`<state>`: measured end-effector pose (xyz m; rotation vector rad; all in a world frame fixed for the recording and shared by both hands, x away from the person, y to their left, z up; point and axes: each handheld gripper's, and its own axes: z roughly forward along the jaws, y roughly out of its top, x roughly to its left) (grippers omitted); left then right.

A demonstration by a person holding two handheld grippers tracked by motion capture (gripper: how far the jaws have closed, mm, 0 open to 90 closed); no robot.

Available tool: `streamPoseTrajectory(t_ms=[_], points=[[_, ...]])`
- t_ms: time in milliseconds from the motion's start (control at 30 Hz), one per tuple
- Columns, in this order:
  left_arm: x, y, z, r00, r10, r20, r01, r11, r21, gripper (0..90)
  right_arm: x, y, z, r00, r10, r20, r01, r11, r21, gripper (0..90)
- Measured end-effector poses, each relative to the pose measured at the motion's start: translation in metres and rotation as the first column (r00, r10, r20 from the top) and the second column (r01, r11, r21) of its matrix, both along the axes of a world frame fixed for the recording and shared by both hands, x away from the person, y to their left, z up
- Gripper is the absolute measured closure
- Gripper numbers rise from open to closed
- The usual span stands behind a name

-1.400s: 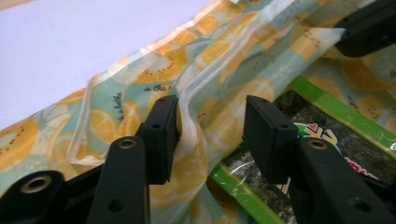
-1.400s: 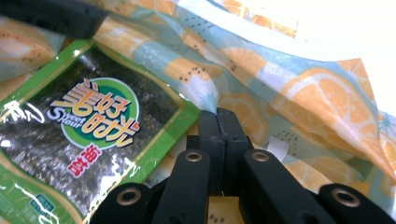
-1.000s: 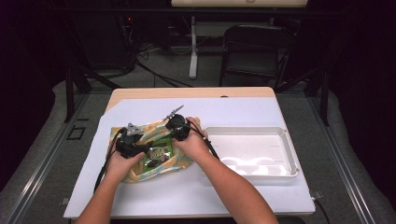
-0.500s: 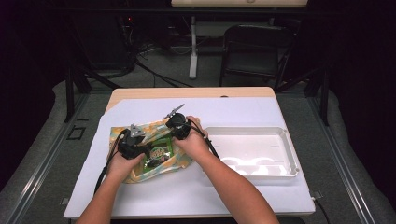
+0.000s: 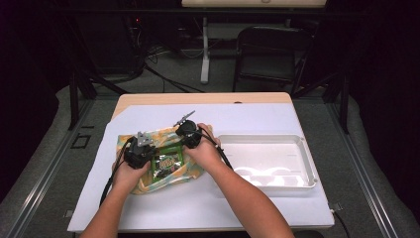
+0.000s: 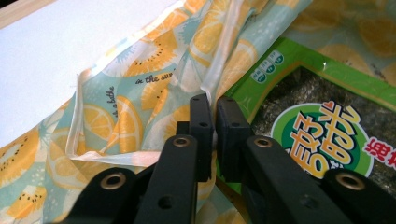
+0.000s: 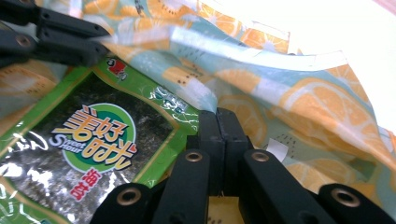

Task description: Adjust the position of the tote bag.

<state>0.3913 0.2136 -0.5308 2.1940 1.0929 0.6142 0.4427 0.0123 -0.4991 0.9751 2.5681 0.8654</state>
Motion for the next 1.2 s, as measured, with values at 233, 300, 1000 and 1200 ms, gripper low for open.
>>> streamPoseTrajectory(t_ms=[233, 300, 1000, 1200], points=[[0.007, 0.011, 0.001, 0.9998, 0.007, -0.019, -0.008, 0.9974, -0.071, 88.9, 0.004, 0.006, -0.007, 0.9999, -0.003, 0.016, 0.004, 1.0, -0.025, 90.0], [0.011, 0.015, 0.001, 0.9994, 0.018, -0.028, -0.021, 0.9951, -0.096, 89.1, 0.007, 0.011, -0.012, 0.9997, -0.011, 0.021, 0.011, 1.0, -0.029, 90.0], [0.038, 0.027, -0.016, 0.9881, 0.061, -0.141, -0.086, 0.9801, -0.179, 87.8, 0.032, 0.022, -0.038, 0.9977, -0.058, -0.034, 0.056, 0.997, -0.05, 90.0], [0.042, 0.029, -0.02, 0.9834, 0.065, -0.169, -0.096, 0.979, -0.18, 86.0, 0.039, 0.019, -0.044, 0.9944, -0.08, -0.069, 0.077, 0.996, -0.047, 90.0]])
